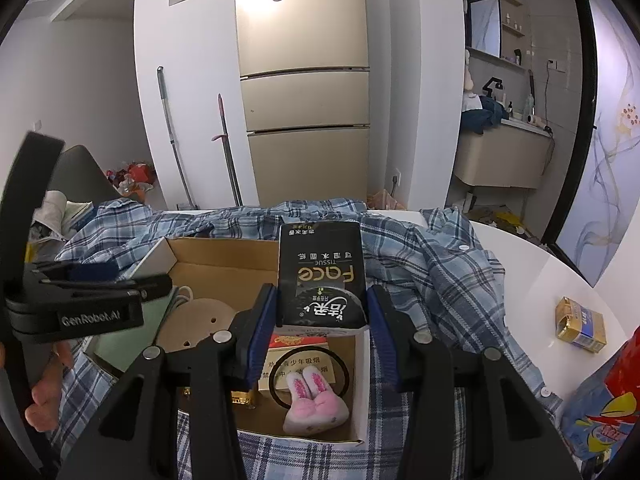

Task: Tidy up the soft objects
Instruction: 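Lower the green card into the box with the left tool while the right lowers the tissue pack, then open both tools and lift them away from the box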

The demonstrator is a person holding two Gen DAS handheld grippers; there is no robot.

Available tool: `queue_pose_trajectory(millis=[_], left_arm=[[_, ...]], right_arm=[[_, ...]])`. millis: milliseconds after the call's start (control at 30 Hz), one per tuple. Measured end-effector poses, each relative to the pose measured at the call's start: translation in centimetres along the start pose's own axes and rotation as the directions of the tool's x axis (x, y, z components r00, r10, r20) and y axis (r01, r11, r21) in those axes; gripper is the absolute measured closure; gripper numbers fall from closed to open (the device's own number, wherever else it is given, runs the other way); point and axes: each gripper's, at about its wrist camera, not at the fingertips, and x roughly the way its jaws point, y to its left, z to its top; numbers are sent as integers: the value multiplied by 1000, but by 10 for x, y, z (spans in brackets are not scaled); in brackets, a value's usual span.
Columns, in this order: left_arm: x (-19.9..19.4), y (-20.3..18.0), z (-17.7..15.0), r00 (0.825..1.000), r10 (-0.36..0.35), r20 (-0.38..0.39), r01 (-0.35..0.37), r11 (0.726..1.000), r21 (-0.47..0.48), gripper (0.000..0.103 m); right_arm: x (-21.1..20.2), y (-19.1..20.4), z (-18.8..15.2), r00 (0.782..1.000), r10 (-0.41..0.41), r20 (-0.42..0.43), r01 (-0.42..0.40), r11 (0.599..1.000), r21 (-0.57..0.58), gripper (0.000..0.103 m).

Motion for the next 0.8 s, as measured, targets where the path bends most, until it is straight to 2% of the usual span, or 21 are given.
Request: queue_pose_trajectory(millis=[133, 167, 267, 400, 533, 633, 700, 800], left_arm=[[-13, 6, 2, 996, -28, 79, 31, 999, -37, 20], [-16, 6, 3, 995, -25, 98, 29, 999, -43, 15], [-21, 6, 3, 989, 47, 140, -42, 998, -41, 14], [-25, 5, 3, 985, 11, 170, -7, 1000, -25, 14], [-37, 1, 2, 971, -4, 239, 5, 1000, -5, 14], [-43, -1, 3, 967, -8, 255, 9, 1000, -1, 14], [-44, -1, 6, 975, -32, 218, 33, 999, -1, 14], [-54, -3, 6, 966, -10, 257, 12, 1000, -6, 14]], right_arm=[[3, 1, -1, 1000, 18, -15, -18, 1000, -3, 58], [4, 1, -2, 999, 26, -23, -26, 1000, -3, 58], [14, 3, -5, 996, 59, -68, -60, 998, -14, 57], [28, 6, -13, 990, 71, -121, -75, 997, -30, 57], [30, 8, -14, 987, 86, -133, -90, 996, -28, 57], [28, 6, -14, 988, 85, -127, -88, 996, -18, 56], [28, 5, -14, 988, 89, -128, -91, 996, -8, 56], [26, 4, -12, 989, 83, -122, -84, 996, -2, 56]])
